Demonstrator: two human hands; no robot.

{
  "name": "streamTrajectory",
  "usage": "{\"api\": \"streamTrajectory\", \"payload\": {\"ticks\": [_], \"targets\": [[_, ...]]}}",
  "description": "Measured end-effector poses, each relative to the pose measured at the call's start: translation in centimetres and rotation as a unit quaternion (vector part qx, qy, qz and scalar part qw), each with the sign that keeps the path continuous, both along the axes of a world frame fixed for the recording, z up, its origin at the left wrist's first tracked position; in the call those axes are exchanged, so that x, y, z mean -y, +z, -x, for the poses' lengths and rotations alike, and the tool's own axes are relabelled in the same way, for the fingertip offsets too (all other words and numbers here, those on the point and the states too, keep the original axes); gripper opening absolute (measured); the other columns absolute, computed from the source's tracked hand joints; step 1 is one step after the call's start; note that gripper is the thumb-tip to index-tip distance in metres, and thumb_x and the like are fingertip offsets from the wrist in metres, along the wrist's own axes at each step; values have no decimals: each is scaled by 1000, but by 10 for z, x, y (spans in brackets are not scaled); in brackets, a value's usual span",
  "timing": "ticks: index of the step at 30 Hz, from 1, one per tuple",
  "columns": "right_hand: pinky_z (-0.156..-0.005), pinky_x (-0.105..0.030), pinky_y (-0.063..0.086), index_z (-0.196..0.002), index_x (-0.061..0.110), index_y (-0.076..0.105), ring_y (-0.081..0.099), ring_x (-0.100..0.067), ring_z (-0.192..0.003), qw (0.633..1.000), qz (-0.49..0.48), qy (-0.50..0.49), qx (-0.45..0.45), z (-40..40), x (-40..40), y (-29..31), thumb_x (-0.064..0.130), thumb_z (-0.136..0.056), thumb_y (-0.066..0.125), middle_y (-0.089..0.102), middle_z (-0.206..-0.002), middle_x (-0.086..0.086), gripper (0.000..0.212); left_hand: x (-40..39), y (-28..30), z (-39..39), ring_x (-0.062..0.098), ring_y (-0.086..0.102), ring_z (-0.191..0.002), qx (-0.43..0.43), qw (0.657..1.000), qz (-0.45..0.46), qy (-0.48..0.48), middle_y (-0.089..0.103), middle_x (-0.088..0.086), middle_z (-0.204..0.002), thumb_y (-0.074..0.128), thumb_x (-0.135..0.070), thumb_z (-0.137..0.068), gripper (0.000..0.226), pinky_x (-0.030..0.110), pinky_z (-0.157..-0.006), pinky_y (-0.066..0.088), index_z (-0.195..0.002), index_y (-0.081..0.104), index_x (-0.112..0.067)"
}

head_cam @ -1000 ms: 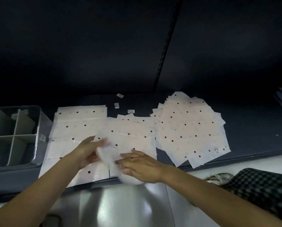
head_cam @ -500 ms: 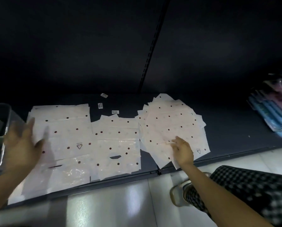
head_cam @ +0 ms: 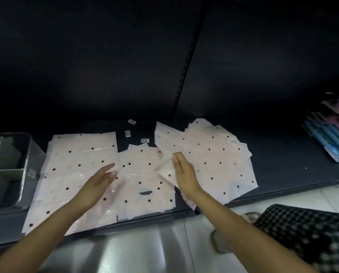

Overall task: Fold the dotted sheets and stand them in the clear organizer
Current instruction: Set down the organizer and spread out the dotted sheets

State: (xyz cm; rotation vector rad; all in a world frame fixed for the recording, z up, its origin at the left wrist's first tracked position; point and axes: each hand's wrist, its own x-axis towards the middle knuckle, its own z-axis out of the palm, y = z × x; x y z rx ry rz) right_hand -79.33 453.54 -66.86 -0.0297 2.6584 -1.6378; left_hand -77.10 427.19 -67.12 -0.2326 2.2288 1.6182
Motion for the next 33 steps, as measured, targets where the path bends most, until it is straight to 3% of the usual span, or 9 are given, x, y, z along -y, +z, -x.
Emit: {"api": "streamTrajectory", "payload": {"ticks": [4, 8, 11, 15, 20, 22, 26, 29, 33], "targets": [[-61, -26, 36, -93, 24, 47, 43, -9, -64, 986, -3, 162, 38, -18, 61, 0, 33, -102, 35, 51, -72, -2, 17, -15, 23, 9, 21, 57, -109, 64, 985, -153, 47, 49, -7, -125, 46, -65, -78, 59, 34, -83, 48, -135, 36, -52], [-84, -27, 45, -109, 31, 55, 57, -7, -93, 964, -24, 252, 82, -30, 78, -13, 39, -98, 43, 62, -103, 5, 18, -7, 12, 8, 20, 57, -88, 3, 998, 7, 65, 61, 7, -120, 65, -16, -88, 26, 28, -72, 45, -113, 65, -24], [-107, -22, 30, -133, 21, 47, 43, -14, -128, 984, -82, 148, 57, -15, 41, -27, 30, -96, 50, 50, -136, 1, 38, 19, -2, 10, 30, 58, -101, -38, 985, 130, 111, 60, 14, -127, 62, 6, -84, 29, 17, -75, 47, -107, 69, -11], [-116, -35, 19, -146, 8, 29, 24, -23, -141, 959, -257, -82, 83, 1, -57, -42, 29, -94, 54, 31, -152, -7, 61, 72, -17, 16, 26, 56, -56, -121, 944, 284, 120, 62, 23, -120, 58, 11, -85, 32, 8, -46, 41, -110, 67, -7], [-115, -40, 20, -147, 16, 27, 18, -24, -143, 908, -365, -135, 155, -15, -138, -67, 42, -93, 50, 24, -155, -4, 64, 102, -37, 11, 52, 46, -117, -185, 882, 429, 61, 34, 28, -143, 64, 9, -79, 29, 58, -94, 42, -106, 67, -3], [-110, -40, 30, -137, 19, 44, 27, -23, -138, 910, -365, -150, 130, -17, -144, -74, 38, -94, 52, 34, -150, -2, 48, 96, -42, 4, 49, 29, -133, -226, 842, 488, -46, 30, 27, -148, 66, -19, -86, 26, 58, -108, 23, -109, 68, -8], [-80, -35, 41, -100, 16, 64, 47, -28, -110, 909, -338, -230, 83, -7, -142, -70, 27, -92, 56, 60, -116, -5, 16, 76, -49, -7, 25, 5, -146, -86, 871, 432, -218, 1, 0, -157, -5, -85, -66, 107, 43, -117, 9, -150, 18, -23], [-86, -38, 41, -119, 18, 54, 45, -28, -114, 893, -390, -203, 94, -1, -144, -63, 38, -90, 58, 57, -121, -5, 36, 77, -61, -7, 17, -10, -146, -37, 866, 449, -215, -20, -11, -150, -16, -88, -54, 108, 38, -118, 3, -142, -18, -26], [-109, -36, 29, -146, 24, 30, 26, -24, -138, 897, -405, -95, 147, 4, -149, -60, 43, -92, 52, 26, -154, 0, 61, 81, -62, -1, 21, -9, -146, 5, 862, 465, -201, -15, -4, -158, 8, -76, -78, 83, 43, -119, 7, -147, -12, -35]]}}
